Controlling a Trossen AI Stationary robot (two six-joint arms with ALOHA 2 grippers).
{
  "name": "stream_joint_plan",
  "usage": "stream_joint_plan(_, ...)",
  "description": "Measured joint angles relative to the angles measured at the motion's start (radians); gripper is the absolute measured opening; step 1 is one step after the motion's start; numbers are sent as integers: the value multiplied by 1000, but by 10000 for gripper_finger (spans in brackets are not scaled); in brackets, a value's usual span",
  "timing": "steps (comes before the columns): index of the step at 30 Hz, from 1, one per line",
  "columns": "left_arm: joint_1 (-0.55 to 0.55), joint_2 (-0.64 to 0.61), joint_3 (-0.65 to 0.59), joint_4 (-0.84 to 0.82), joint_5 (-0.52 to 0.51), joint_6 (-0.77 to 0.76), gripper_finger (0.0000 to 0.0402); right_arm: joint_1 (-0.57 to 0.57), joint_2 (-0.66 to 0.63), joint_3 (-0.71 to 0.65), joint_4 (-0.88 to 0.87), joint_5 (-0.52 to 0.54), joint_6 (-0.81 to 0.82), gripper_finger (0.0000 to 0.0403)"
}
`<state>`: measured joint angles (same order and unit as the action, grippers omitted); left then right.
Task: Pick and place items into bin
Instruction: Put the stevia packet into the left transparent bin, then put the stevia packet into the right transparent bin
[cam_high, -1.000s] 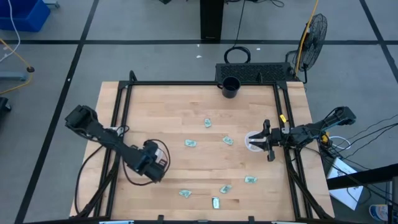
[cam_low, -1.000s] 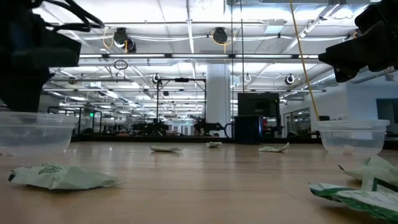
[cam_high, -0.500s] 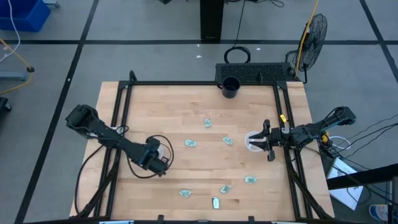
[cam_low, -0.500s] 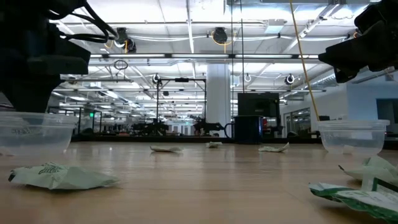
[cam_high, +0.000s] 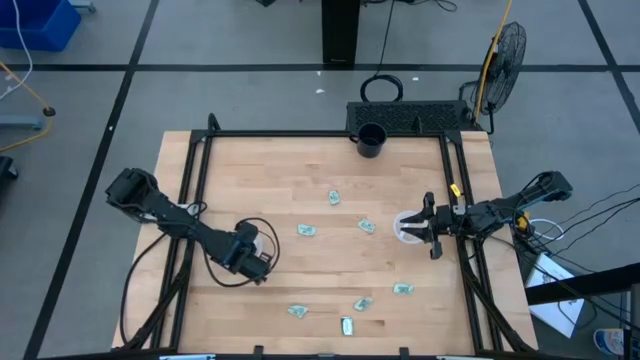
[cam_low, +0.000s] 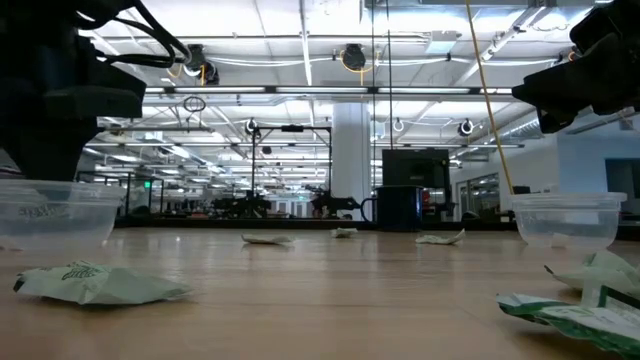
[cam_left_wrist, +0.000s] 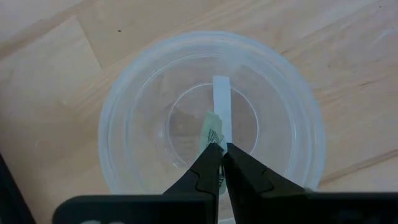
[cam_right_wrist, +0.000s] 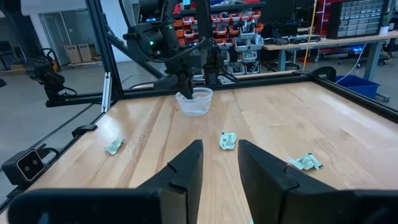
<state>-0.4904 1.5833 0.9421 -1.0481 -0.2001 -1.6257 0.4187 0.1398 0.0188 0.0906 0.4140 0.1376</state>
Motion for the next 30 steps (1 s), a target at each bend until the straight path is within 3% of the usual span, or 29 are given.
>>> stream_joint_plan(17,7,0,0,2,-8,34,35,0,0,0,-2,0,0,93)
stream_joint_plan(26,37,0,0,5,-9,52,99,0,0,0,-3,1,-8,93)
stream_joint_plan(30,47,-5,23,4,-10,90,107,0,0,0,18,-22,-54,98)
